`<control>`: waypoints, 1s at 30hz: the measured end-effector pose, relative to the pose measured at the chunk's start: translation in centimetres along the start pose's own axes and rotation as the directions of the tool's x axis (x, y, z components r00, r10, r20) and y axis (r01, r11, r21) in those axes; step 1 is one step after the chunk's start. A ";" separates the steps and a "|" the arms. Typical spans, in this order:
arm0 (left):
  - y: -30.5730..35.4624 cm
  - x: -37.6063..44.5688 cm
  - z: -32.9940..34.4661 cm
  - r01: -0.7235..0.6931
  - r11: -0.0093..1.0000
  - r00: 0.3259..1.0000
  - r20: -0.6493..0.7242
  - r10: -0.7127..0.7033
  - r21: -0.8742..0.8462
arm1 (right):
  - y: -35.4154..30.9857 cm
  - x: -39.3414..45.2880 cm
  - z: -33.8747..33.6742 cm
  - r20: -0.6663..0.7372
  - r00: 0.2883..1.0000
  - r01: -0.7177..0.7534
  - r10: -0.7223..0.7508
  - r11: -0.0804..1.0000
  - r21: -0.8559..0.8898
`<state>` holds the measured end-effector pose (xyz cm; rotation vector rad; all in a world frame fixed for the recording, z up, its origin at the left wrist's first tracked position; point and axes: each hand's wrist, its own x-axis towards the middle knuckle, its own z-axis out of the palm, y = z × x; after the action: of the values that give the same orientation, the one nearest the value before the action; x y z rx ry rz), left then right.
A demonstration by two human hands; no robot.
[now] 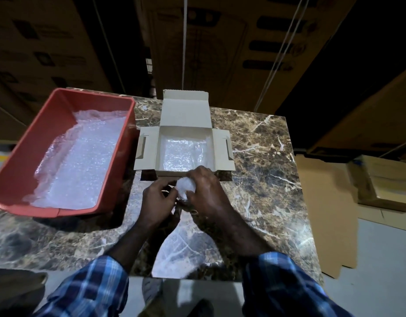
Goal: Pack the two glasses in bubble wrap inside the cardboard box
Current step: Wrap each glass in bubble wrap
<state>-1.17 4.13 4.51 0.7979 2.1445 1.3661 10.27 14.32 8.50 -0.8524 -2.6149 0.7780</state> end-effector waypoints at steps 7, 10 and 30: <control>-0.4 -0.2 0.2 -0.031 0.999 0.999 -0.013 0.030 -0.044 | -0.1 0.0 -0.5 0.075 0.995 0.072 -0.069 0.997 -0.042; -0.6 -0.4 0.2 -0.038 0.994 0.999 -0.008 0.037 -0.105 | 0.0 -0.3 -0.4 0.072 0.994 0.088 -0.086 0.996 -0.028; 0.1 0.3 -0.1 -0.259 0.923 0.953 0.229 0.197 0.283 | 0.1 0.1 -3.1 0.229 0.929 -0.354 0.292 0.883 0.309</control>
<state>-1.43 4.31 4.67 1.2880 2.1868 1.0105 11.52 15.71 10.95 -1.1725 -2.3901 1.4155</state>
